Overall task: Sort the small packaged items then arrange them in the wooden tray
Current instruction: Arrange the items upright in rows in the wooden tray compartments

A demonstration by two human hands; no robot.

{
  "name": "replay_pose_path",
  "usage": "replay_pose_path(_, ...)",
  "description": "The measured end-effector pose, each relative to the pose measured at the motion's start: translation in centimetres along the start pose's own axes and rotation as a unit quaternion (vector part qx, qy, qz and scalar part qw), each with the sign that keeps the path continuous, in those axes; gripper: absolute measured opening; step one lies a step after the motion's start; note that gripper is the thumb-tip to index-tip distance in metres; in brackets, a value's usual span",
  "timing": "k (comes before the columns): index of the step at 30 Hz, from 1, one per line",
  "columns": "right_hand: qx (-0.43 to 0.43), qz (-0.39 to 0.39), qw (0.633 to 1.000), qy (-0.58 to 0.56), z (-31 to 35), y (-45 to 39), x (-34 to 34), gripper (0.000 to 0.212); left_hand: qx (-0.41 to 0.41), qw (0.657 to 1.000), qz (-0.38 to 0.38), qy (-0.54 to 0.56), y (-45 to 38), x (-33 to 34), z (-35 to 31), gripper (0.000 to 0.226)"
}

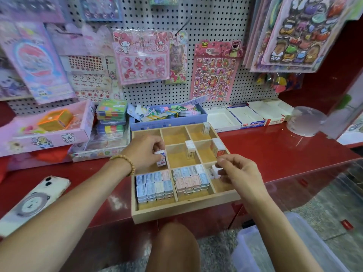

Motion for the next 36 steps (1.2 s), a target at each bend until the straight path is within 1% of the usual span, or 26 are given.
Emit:
replay_pose_path(2, -0.008, -0.017, 1.000, 0.016, -0.1, -0.2, -0.8, 0.009, 0.003, 0.999, -0.006, -0.040, -0.6, 1.3, 0.6, 0.012)
replay_pose_path(4, -0.013, -0.037, 0.999, 0.008, -0.4, -0.2, -1.8, 0.011, -0.003, 0.998, -0.016, -0.060, -1.1, 2.4, 1.2, 0.012)
replay_pose_path(8, -0.004, -0.069, 0.997, -0.035, -1.5, -0.4, -3.4, 0.011, -0.005, 0.998, -0.055, -0.034, -1.0, 3.1, 2.0, 0.016)
replay_pose_path(13, 0.002, -0.090, 0.994, -0.060, -2.1, -0.5, -3.7, 0.014, -0.006, 0.998, -0.067, -0.021, -0.9, 3.4, 2.4, 0.016)
replay_pose_path(16, 0.001, -0.090, 0.995, -0.053, -2.1, -0.3, -3.7, 0.014, -0.016, 0.998, -0.064, -0.010, -1.0, 3.3, 2.6, 0.017)
replay_pose_path(21, -0.001, -0.095, 0.995, -0.038, -1.9, 0.3, -4.9, 0.012, -0.021, 0.999, -0.023, -0.019, -1.2, 2.4, 2.3, 0.022)
replay_pose_path(24, -0.005, -0.109, 0.993, -0.035, -1.8, 1.2, -6.2, 0.011, -0.041, 0.998, -0.039, -0.013, -0.9, 0.6, 2.1, 0.021)
replay_pose_path(26, -0.003, -0.115, 0.992, -0.041, -1.9, 1.9, -7.2, 0.011, -0.052, 0.996, -0.060, 0.034, -0.3, -0.6, 1.4, 0.018)
replay_pose_path(28, 0.003, -0.124, 0.991, -0.046, -1.9, 2.9, -8.5, 0.011, -0.053, 0.989, -0.078, 0.117, 0.5, -1.4, -0.1, 0.013)
replay_pose_path(31, -0.004, -0.144, 0.989, -0.045, -1.7, 4.8, -10.8, 0.010, -0.062, 0.958, -0.107, 0.257, 2.4, -1.6, -3.1, 0.004)
replay_pose_path(33, -0.011, -0.156, 0.987, -0.043, -1.5, 6.3, -12.5, 0.010, -0.061, 0.938, -0.116, 0.321, 3.8, -1.1, -5.6, 0.004)
replay_pose_path(36, -0.016, -0.180, 0.983, -0.038, -1.8, 8.8, -15.0, 0.011, -0.062, 0.906, -0.111, 0.403, 6.0, 0.4, -9.5, 0.005)
Point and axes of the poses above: each hand's wrist, its own y-axis away from the middle knuckle, its own x-axis out of the palm, z = x × y, the point moved 7 cm from there along -y, towards the middle knuckle, and after that the axes turned 4 degrees about y, right-handed, at the moved point
